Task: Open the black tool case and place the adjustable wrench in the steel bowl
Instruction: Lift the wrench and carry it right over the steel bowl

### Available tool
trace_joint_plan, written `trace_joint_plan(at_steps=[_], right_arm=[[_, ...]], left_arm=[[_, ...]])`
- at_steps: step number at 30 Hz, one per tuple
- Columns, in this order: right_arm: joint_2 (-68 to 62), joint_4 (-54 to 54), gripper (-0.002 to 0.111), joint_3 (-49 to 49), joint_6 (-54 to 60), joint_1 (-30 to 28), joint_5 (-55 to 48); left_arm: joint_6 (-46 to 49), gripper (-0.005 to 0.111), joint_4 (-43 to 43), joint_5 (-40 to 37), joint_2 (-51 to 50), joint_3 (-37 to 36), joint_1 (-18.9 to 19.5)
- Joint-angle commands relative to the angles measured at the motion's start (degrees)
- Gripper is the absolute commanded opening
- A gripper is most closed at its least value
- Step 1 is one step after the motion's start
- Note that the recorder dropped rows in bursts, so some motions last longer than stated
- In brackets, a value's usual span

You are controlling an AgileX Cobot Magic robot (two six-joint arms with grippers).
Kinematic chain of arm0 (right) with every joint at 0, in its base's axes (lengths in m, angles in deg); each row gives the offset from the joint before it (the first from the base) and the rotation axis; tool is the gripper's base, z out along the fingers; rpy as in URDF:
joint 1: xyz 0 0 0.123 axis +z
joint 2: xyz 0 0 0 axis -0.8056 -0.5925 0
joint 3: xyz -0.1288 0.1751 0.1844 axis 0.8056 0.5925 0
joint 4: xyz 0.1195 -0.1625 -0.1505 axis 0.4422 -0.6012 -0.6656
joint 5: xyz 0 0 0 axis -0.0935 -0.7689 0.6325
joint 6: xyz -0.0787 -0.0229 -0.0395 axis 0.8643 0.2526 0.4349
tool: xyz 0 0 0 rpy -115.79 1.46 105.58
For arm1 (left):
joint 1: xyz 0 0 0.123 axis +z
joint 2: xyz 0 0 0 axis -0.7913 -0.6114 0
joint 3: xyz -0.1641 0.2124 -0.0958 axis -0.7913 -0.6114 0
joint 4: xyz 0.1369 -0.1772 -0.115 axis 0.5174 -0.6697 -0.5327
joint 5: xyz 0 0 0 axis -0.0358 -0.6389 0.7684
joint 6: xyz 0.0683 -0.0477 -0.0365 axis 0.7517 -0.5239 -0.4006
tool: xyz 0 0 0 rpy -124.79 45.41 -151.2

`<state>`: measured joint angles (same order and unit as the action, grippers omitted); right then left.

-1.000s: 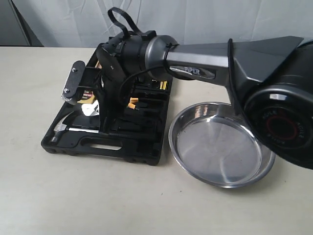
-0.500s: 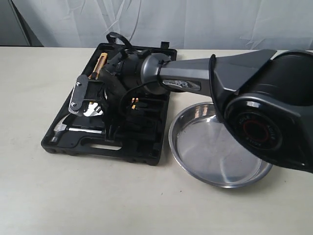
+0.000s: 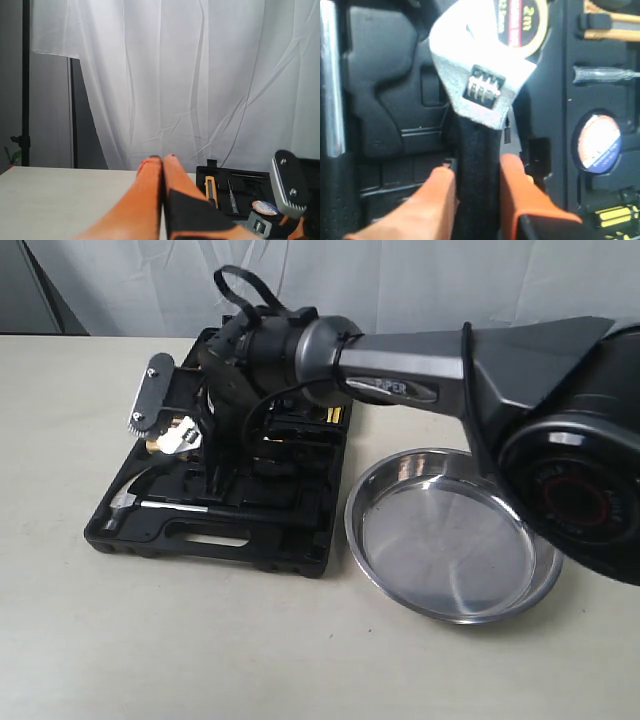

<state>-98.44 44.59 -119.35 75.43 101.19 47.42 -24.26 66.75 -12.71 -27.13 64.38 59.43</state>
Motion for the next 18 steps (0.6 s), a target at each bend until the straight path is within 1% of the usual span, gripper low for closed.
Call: trace_joint_plan(at_steps=[1, 3, 4, 7, 10, 13, 18], right_arm=[[4.55, 0.75, 0.000, 0.04, -2.73, -0.11, -1.68], [6.52, 0.75, 0.000, 0.16, -5.13, -0.22, -6.24], [7.78, 0.75, 0.000, 1.35, -6.71, -0.22, -6.62], [11.13, 0.75, 0.000, 5.61, -12.10, -0.22, -4.43], [15.22, 1.01, 0.000, 11.59, -16.76, -1.48, -2.35], [19.77, 1.01, 0.000, 19.04, -20.29, -4.18, 0.09], [27.75, 1.01, 0.000, 32.78, -23.33, -11.22, 2.55]], left_arm=[[-0.04, 0.000, 0.14, 0.31, -0.29, 0.22, -0.44], [-0.04, 0.000, 0.14, 0.31, -0.29, 0.22, -0.44], [-0.04, 0.000, 0.14, 0.31, -0.29, 0.22, -0.44], [-0.04, 0.000, 0.14, 0.31, -0.29, 0.22, -0.44], [-0.04, 0.000, 0.14, 0.31, -0.29, 0.22, -0.44], [-0.04, 0.000, 0.14, 0.31, -0.29, 0.22, -0.44], [-0.04, 0.000, 0.14, 0.31, -0.29, 0.22, -0.44]])
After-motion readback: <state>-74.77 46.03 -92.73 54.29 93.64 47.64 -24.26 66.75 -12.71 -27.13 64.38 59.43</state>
